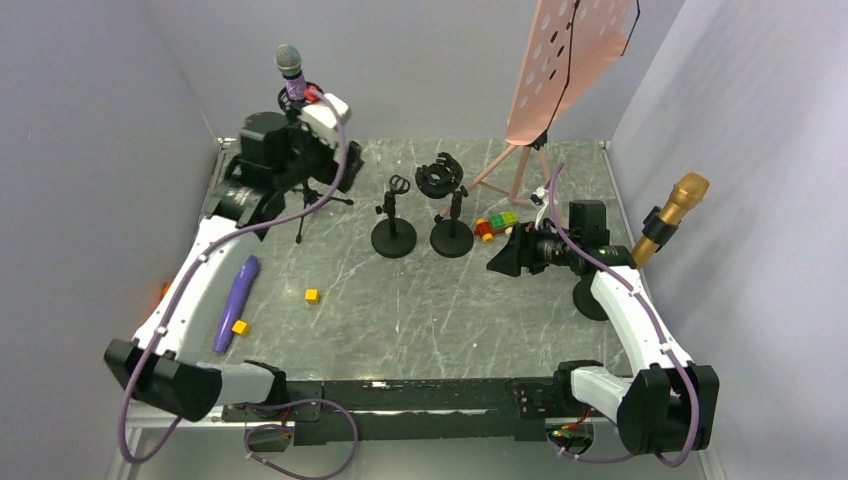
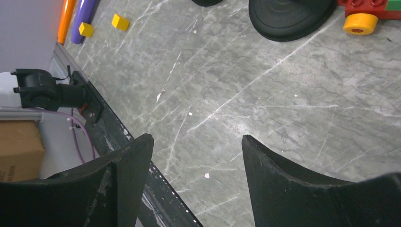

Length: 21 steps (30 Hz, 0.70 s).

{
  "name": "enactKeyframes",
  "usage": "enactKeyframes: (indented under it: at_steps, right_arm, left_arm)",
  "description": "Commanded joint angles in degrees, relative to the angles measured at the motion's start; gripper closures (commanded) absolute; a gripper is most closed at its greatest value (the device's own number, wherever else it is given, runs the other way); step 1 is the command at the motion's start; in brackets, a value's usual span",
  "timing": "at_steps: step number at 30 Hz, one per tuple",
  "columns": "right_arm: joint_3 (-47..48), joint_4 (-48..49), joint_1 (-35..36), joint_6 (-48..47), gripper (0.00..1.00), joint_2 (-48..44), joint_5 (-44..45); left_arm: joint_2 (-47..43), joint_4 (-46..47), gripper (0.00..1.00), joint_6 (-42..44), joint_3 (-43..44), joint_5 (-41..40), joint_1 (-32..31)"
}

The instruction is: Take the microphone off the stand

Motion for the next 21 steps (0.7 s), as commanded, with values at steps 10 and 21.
enactKeyframes:
  at_steps: [10,21]
  right_arm:
    - [1.8,4.9,-0.3,2.5,0.26,1.3,-3.5]
    - [0.8,0.5,-0.3,-1.0,0.26,-0.9,-2.9]
  left_arm:
    - [1.6,22.4,0.01,-8.1,0.0,7.9,20.4]
    - [19.0,31.9,0.01,-11.6,10.8,13.2,22.5]
